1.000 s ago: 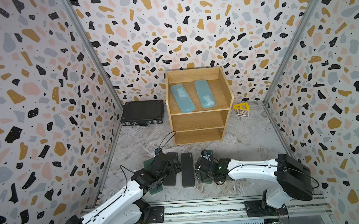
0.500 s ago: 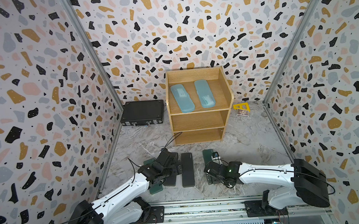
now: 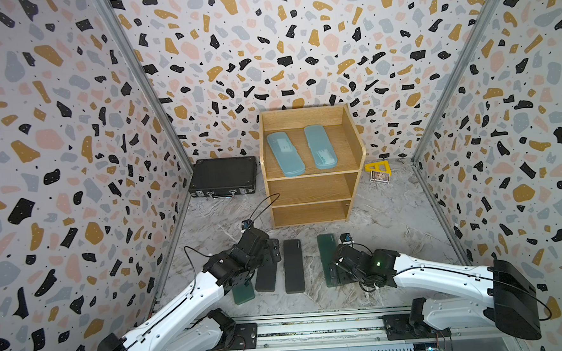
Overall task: Place the pencil cases on the shelf according to color
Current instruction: Pick up the pencil case from the center of the board.
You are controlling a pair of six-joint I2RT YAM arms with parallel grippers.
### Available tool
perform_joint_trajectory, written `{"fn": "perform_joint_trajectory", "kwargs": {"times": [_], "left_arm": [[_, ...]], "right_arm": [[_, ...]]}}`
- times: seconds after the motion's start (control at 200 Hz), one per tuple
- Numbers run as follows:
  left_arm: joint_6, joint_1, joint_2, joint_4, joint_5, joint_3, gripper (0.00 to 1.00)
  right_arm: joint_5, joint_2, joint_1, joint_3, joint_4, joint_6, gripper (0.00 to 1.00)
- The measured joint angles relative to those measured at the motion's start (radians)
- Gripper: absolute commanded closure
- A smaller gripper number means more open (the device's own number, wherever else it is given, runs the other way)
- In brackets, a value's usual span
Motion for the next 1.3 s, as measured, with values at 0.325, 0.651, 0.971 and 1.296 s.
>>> {"fn": "perform_joint_trajectory", "kwargs": {"times": [0.325, 0.651, 0.971, 1.296], "left_arm": [[0.011, 0.071, -0.002, -0.014, 0.035, -0.029, 0.00], [0.012, 0.078, -0.021, 0.000, 0.078, -0.057, 0.00], [0.012, 0.078, -0.022, 0.030, 0.088, -0.074, 0.00], [0.015, 0.078, -0.037, 0.029, 0.089, -0.088, 0.00]], "right_arm": [[-0.058, 0.163, 0.000, -0.003, 0.070, 0.009, 0.00], [-0.045, 0.249, 0.014, -0.002, 0.106, 0.024, 0.00], [-0.002, 0.266, 0.048, 0.010, 0.082, 0.044, 0.00], [0.016, 0.274, 0.073, 0.009, 0.087, 0.072, 0.01]]}}
